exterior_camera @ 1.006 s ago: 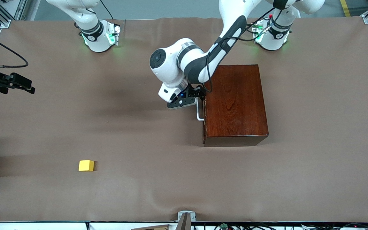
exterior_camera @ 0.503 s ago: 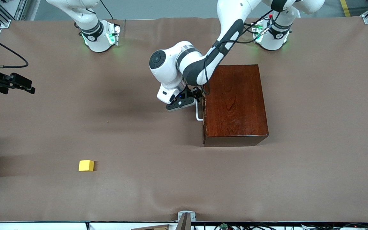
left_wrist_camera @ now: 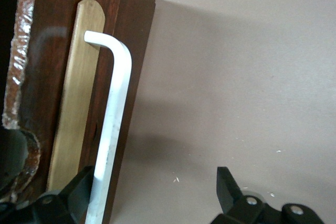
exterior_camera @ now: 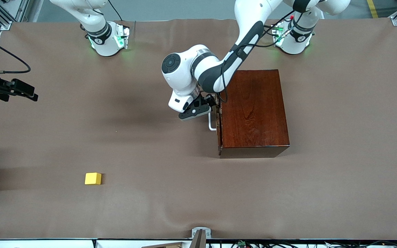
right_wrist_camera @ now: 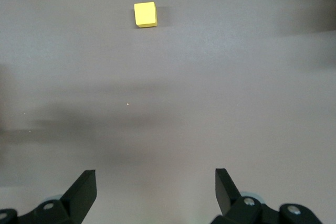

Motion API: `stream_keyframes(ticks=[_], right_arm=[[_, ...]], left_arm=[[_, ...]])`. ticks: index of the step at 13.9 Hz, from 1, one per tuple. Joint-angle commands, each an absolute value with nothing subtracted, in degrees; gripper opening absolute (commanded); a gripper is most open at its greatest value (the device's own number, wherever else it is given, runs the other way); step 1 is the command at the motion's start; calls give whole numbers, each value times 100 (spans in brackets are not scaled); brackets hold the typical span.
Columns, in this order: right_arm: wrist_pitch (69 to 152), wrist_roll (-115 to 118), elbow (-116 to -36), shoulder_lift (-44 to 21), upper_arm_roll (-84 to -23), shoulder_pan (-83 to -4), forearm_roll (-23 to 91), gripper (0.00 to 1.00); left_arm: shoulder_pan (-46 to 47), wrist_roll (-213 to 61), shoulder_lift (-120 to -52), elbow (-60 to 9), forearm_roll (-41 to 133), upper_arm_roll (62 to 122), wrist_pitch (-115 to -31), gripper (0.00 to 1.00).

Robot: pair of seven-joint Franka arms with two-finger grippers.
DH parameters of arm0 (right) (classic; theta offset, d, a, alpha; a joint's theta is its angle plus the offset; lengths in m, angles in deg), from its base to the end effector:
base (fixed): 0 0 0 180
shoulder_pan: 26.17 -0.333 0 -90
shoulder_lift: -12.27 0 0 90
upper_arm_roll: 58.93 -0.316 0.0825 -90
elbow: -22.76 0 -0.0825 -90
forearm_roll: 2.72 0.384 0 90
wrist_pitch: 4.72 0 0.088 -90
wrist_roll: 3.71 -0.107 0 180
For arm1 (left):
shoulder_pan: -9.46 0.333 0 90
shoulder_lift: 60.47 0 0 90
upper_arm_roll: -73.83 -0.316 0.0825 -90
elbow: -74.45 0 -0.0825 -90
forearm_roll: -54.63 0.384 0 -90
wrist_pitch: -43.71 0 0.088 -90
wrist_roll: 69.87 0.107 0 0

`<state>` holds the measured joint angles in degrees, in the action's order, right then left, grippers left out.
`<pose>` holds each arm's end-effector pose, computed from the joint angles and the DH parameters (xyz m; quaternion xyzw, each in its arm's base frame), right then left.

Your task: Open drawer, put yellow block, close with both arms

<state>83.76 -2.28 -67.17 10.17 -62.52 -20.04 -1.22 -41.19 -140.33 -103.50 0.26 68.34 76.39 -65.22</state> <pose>0.5614 -0.0227 0.6025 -0.9994 0.0097 0.0304 0.0153 0.4554 -0.5679 0.2885 -0.9872 -0.1074 -0.0494 0.1074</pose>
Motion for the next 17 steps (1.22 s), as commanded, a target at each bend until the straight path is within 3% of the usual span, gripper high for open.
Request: stream_keyframes(ticks=[1,17], right_arm=[[8343,-301,-6741,1042,-6280,-1966,-105,100],[8343,-301,-6759,1051,-6280,-1966,-105,100]], left_arm=[[-4142,-14115,-10582,317,6597,7699,-7677,100],[-3958,-13579,-10626,361,5964,7673,-8935,100]])
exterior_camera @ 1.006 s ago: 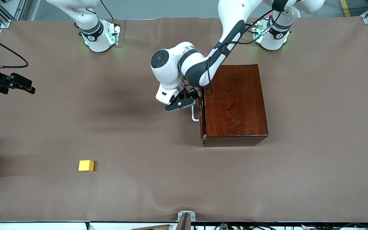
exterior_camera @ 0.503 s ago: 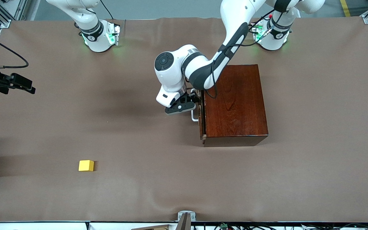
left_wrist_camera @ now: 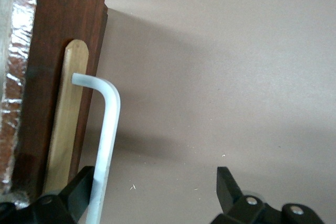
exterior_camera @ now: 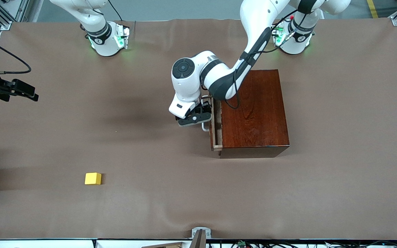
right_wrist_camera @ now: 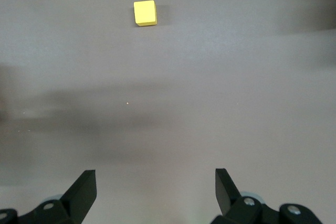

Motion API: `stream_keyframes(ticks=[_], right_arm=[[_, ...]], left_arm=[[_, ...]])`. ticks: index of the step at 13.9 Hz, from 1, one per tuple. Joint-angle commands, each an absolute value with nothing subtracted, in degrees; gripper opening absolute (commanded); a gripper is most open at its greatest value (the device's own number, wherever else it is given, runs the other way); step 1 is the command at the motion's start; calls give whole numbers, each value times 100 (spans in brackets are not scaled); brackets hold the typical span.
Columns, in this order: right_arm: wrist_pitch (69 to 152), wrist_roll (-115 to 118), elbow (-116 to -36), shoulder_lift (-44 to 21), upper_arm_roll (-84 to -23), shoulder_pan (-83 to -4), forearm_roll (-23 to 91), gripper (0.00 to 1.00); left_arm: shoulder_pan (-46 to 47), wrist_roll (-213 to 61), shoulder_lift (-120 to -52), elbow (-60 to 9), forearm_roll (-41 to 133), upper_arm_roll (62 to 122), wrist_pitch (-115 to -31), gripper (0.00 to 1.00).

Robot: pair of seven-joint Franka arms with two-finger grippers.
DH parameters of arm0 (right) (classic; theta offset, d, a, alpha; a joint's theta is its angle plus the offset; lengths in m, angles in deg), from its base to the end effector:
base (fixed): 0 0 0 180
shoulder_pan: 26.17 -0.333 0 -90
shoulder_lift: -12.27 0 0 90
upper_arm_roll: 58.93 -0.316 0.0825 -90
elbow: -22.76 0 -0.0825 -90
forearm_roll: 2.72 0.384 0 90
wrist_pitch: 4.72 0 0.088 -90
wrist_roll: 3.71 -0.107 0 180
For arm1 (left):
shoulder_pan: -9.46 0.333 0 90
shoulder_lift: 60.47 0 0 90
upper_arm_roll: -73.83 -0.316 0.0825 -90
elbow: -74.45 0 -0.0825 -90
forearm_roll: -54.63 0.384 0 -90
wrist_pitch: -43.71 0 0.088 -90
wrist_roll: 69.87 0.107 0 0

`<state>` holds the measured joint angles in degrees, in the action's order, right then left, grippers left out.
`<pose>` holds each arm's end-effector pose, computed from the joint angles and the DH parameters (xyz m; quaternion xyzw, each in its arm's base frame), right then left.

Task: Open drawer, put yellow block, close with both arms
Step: 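Pull the drawer open by its handle with the left gripper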

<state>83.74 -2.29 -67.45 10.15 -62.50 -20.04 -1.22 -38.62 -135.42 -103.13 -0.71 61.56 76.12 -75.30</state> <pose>0.5613 -0.0229 0.5999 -0.9993 0.0100 0.0332 0.0154 0.4841 -0.5641 0.2986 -0.9932 -0.1088 -0.0394 0.0120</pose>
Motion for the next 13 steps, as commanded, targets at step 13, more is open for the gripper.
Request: stream_keyframes(ticks=[13], right_arm=[[8335,-292,-6759,1051,-6280,-1975,-105,100]], left_arm=[[-4169,-13544,-10687,352,5964,7884,-9400,100]])
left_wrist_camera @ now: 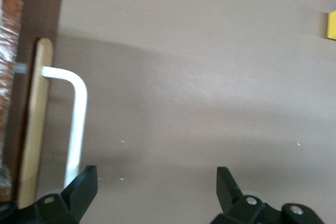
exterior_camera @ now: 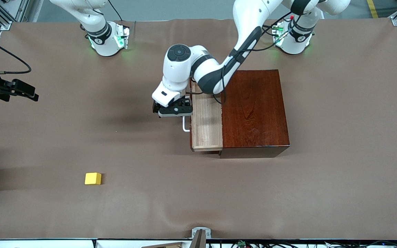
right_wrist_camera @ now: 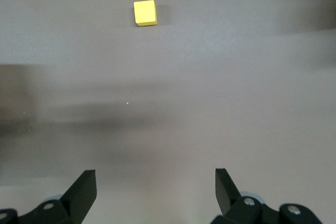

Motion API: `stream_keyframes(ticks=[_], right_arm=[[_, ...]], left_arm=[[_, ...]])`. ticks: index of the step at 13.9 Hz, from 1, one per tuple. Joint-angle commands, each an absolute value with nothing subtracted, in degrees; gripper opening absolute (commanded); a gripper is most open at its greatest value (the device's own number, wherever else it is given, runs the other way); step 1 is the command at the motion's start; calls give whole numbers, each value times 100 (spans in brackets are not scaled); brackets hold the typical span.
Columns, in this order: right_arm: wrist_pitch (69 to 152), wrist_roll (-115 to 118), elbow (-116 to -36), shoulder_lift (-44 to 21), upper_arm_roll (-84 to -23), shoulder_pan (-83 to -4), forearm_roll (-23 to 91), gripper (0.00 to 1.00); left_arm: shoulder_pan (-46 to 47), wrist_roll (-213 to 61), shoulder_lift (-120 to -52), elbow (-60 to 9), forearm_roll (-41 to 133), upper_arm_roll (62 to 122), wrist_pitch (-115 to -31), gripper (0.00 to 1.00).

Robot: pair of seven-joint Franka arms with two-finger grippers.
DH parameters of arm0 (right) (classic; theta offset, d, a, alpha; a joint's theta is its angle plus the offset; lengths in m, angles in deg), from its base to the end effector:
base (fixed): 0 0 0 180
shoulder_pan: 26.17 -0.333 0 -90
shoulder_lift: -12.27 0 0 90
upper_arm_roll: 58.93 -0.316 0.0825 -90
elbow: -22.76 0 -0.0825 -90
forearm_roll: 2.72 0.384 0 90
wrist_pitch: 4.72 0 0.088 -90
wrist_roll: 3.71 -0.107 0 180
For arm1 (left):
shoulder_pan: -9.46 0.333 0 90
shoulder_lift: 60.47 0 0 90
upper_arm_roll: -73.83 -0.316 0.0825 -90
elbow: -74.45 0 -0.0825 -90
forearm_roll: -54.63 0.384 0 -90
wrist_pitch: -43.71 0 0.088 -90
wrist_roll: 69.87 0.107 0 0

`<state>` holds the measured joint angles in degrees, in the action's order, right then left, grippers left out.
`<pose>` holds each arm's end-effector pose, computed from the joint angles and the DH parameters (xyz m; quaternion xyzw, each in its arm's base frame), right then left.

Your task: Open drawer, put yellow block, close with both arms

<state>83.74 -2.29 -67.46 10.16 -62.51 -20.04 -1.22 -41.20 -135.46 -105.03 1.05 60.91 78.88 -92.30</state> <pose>0.5612 -0.0228 0.6000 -0.9993 0.0099 0.0332 0.0154 0.4531 -0.6290 0.3201 0.9848 0.0695 0.0910 0.1305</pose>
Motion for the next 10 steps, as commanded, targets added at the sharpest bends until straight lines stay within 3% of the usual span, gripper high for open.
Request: stream_keyframes(ticks=[1,10], right_arm=[[8335,-292,-6759,1051,-6280,-1975,-105,100],[8641,-511,-6724,1051,-6288,-2325,-149,100]], left_arm=[[-4186,-13544,-10696,352,5964,7884,-9419,100],[-3888,-14219,-10099,344,5955,7857,-9393,100]])
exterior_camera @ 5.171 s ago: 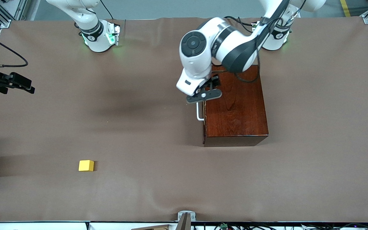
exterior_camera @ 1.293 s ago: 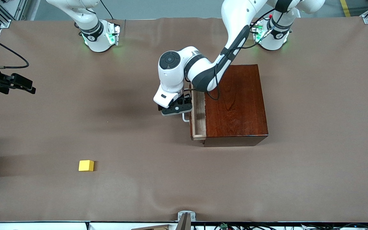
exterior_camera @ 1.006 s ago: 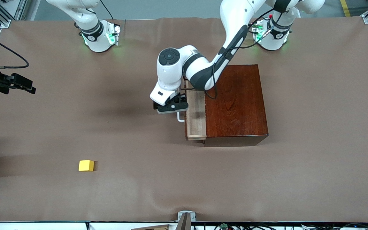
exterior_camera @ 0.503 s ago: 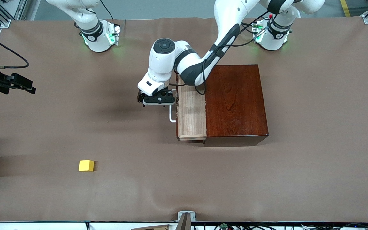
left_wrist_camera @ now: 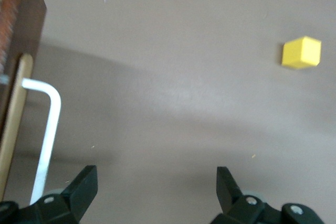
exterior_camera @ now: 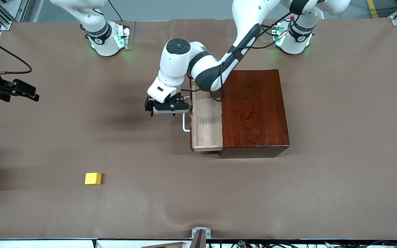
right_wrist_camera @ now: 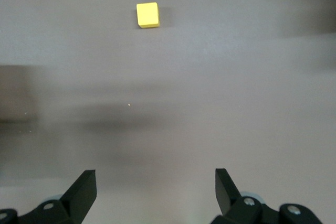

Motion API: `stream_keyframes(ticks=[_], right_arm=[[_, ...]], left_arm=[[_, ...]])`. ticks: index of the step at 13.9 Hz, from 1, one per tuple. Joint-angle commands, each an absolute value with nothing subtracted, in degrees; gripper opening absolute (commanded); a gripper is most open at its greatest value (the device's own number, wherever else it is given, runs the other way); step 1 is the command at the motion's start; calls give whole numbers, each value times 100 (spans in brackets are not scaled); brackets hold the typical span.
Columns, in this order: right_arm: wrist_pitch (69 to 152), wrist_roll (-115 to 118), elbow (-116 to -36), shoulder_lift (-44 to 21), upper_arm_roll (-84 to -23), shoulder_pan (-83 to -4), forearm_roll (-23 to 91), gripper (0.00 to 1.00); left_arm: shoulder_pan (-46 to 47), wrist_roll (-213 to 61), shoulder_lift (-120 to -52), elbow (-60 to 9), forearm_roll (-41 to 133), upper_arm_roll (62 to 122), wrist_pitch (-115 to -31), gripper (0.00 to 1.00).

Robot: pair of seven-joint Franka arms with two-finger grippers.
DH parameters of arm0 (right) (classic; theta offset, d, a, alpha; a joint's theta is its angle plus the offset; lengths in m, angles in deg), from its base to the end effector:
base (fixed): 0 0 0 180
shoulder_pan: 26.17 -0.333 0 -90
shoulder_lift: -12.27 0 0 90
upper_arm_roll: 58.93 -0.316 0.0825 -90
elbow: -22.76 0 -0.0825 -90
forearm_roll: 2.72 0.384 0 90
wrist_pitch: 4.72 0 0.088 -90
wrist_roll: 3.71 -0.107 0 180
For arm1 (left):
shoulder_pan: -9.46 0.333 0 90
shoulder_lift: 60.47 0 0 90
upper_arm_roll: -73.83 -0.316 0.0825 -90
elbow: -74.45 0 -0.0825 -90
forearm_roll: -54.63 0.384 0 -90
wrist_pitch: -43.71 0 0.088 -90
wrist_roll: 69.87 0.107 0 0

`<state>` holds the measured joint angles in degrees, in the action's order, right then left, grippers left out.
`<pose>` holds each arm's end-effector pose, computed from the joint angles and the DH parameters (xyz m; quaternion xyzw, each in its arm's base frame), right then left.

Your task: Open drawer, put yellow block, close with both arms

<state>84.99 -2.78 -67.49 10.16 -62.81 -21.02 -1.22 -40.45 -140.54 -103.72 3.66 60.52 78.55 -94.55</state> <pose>0.5640 -0.0104 0.6015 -0.9996 0.0032 0.0228 0.0148 0.4705 -0.6284 0.3653 0.9696 0.1231 0.1114 0.1799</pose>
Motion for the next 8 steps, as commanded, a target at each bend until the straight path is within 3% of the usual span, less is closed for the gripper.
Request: stream_keyframes(ticks=[1,3,8], right_arm=[[8816,-573,-6698,1043,-6288,-2405,-149,100],[8958,-609,-6427,667,-6289,-2554,-132,100],[8923,-644,-4617,-933,-6271,-3012,-184,100]], left_arm=[[-3792,-14308,-9959,335,5946,7840,-9367,100],[-3520,-14326,-9713,300,5833,7840,-9340,100],[-2852,-14308,-9255,273,5744,7831,-8578,100]])
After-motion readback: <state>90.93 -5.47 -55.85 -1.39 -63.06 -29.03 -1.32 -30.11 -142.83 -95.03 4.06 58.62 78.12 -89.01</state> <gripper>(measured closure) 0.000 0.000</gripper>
